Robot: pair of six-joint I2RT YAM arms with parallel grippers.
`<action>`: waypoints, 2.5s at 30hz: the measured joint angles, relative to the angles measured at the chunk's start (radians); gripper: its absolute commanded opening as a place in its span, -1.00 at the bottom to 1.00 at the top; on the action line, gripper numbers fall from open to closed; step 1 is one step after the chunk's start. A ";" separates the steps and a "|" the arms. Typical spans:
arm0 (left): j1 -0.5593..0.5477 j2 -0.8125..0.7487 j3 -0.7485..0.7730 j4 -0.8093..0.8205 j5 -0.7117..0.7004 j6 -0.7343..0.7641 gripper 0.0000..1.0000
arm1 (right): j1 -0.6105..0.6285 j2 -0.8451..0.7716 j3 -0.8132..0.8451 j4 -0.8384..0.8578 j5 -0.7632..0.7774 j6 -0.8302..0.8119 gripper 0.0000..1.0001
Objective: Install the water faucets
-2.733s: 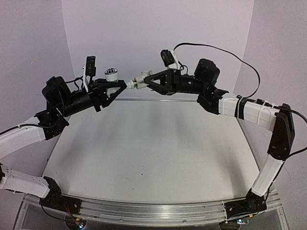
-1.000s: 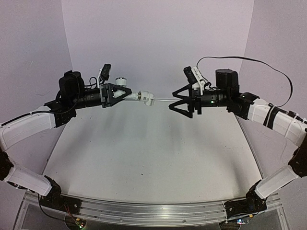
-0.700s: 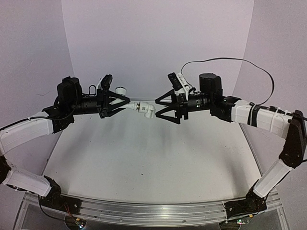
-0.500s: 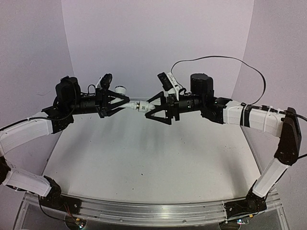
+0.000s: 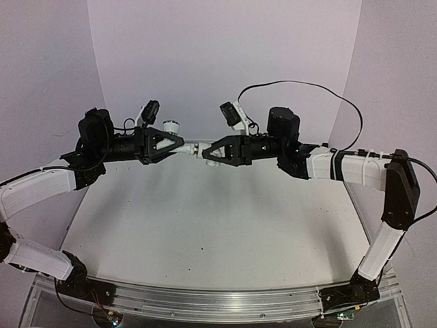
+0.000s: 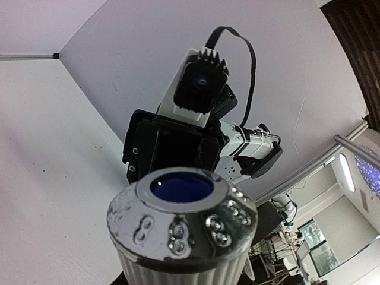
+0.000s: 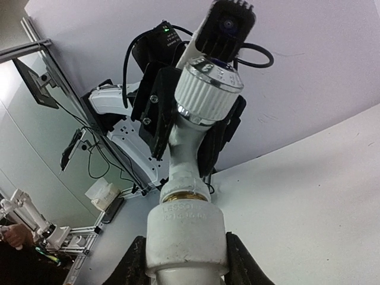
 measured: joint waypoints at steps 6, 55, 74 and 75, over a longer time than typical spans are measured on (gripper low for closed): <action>0.002 -0.002 -0.001 0.009 0.062 0.379 -1.00 | 0.002 0.000 -0.018 0.053 -0.023 0.296 -1.00; -0.080 0.113 0.089 -0.061 -0.182 -0.261 -1.00 | -0.084 -0.356 -0.227 -0.369 0.296 -0.540 0.95; -0.086 0.139 0.076 -0.014 -0.072 -0.245 -1.00 | -0.063 -0.167 -0.201 0.027 0.095 -0.119 -0.52; -0.086 0.151 0.079 -0.011 -0.059 -0.239 -1.00 | -0.064 -0.155 -0.195 0.054 0.089 -0.075 -0.64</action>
